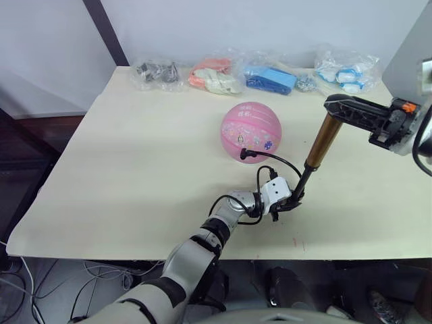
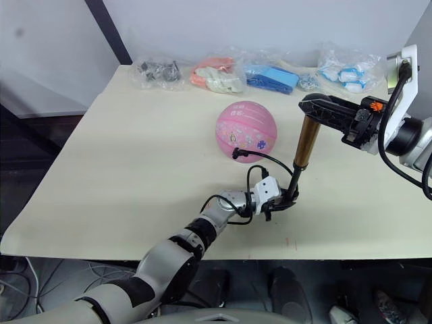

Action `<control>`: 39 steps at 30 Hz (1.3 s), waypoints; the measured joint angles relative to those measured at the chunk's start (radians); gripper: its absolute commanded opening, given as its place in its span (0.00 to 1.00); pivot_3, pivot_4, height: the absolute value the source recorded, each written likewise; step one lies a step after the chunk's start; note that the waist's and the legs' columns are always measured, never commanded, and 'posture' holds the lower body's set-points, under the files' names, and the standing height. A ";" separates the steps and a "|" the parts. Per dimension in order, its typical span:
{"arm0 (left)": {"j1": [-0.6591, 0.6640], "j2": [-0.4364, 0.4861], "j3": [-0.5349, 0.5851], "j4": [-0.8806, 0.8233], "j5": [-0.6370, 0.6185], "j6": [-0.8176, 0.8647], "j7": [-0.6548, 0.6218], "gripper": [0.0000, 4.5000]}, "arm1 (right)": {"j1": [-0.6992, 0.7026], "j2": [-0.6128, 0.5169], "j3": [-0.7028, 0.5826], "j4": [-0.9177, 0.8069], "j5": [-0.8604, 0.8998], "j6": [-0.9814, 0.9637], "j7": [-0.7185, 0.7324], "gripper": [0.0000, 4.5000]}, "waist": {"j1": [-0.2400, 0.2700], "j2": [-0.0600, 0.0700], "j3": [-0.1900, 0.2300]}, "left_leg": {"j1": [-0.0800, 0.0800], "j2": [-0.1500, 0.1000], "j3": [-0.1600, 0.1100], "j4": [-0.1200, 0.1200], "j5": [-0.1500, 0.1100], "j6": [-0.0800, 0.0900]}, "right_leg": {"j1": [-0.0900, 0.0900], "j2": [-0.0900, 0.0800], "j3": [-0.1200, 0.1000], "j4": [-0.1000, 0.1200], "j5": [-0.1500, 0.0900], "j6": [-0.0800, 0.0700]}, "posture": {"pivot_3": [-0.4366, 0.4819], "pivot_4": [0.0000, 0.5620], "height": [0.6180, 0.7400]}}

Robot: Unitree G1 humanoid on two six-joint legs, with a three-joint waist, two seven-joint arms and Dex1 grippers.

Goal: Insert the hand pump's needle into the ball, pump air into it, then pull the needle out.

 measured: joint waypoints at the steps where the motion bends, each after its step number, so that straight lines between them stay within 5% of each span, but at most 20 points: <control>1: 0.001 0.000 0.000 0.000 0.000 0.000 -0.001 0.25 | 0.015 0.009 -0.012 -0.011 -0.002 -0.003 -0.001 0.41 | 0.001 0.000 0.000 | 0.000 0.000 0.000 0.000 0.000 0.000 | 0.000 0.000 0.000 0.000 0.000 0.000 | 0.48 0.27 1.00; 9: 0.011 0.008 -0.001 0.005 0.002 0.002 0.017 0.25 | 0.244 0.168 -0.075 -0.129 -0.149 -0.156 0.105 0.41 | -0.004 -0.007 -0.005 | 0.008 0.001 0.000 -0.001 0.000 0.000 | 0.007 0.003 0.000 0.000 -0.001 0.001 | 0.48 0.27 1.00; 11: 0.012 0.015 -0.002 0.019 0.012 0.008 0.026 0.25 | 0.343 0.221 -0.023 -0.158 -0.273 -0.227 0.191 0.41 | -0.007 -0.014 -0.013 | 0.022 0.003 0.000 -0.005 -0.001 0.000 | 0.018 0.006 0.000 -0.001 -0.004 0.003 | 0.48 0.27 1.00; 14: 0.013 0.017 -0.002 0.019 0.017 0.009 0.030 0.25 | 0.401 0.268 0.045 -0.155 -0.385 -0.281 0.242 0.41 | -0.007 -0.015 -0.018 | 0.022 0.004 -0.001 -0.005 -0.001 0.000 | 0.018 0.008 0.000 -0.001 -0.004 0.003 | 0.48 0.27 1.00; 26: 0.017 0.018 -0.001 0.020 0.019 0.009 0.029 0.25 | 0.409 0.408 0.247 -0.054 -0.714 -0.352 0.311 0.41 | -0.007 -0.013 -0.030 | 0.024 0.005 -0.002 -0.009 -0.001 -0.001 | 0.018 0.010 0.000 -0.001 -0.005 0.000 | 0.48 0.27 1.00; 33: 0.017 0.017 0.000 0.019 0.019 0.009 0.028 0.25 | 0.405 0.410 0.203 -0.062 -0.711 -0.313 0.315 0.41 | -0.006 -0.011 -0.029 | 0.023 0.005 -0.002 -0.009 0.000 -0.001 | 0.018 0.010 0.000 -0.001 -0.005 0.000 | 0.48 0.27 1.00; 39: 0.012 0.006 0.005 0.008 0.013 0.004 0.015 0.25 | 0.264 0.280 0.097 -0.050 -0.477 -0.104 0.196 0.41 | -0.002 0.002 -0.013 | 0.019 0.002 -0.002 -0.008 0.000 0.000 | 0.014 0.005 0.000 -0.001 -0.005 0.001 | 0.48 0.27 1.00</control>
